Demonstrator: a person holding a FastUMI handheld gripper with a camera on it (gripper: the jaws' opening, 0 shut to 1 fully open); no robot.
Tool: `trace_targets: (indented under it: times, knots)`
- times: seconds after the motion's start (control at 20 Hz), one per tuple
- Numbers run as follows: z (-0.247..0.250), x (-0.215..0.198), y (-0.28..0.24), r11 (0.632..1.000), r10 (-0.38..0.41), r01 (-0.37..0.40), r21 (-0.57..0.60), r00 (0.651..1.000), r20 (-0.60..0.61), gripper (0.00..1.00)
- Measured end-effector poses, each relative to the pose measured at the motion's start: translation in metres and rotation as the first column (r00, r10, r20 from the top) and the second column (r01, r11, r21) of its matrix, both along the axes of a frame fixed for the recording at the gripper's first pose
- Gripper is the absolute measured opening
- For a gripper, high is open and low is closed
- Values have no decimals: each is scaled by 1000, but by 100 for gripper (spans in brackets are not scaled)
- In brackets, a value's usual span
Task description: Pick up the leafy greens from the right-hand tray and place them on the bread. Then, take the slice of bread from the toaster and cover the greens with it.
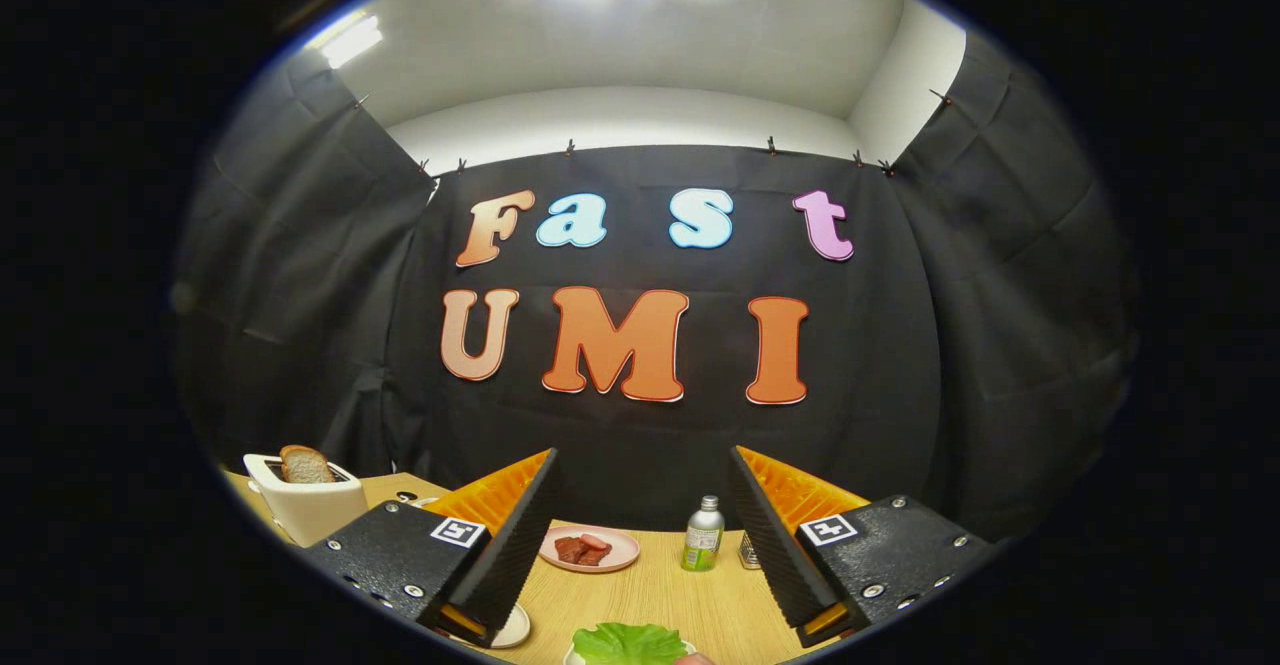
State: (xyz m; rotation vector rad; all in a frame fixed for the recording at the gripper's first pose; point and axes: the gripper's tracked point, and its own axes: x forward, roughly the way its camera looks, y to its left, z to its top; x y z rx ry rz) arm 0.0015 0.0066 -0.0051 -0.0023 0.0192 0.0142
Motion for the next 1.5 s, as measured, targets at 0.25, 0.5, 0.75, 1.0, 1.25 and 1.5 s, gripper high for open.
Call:
trace_targets:
  times: [0.25,0.5,0.75,1.0,1.25,1.5]
  knots:
    - [-4,-1,10,1000,16,-16,-4,1000,-14,98]
    - [-5,1,21,999,50,-50,2,998,-27,98]
    - [-12,4,21,999,53,-53,10,997,-52,98]
    - [-23,11,13,999,37,-37,4,995,-93,98]
    - [-50,16,10,999,46,-43,17,978,-204,98]
    - [-101,17,5,999,44,-42,14,919,-392,99]
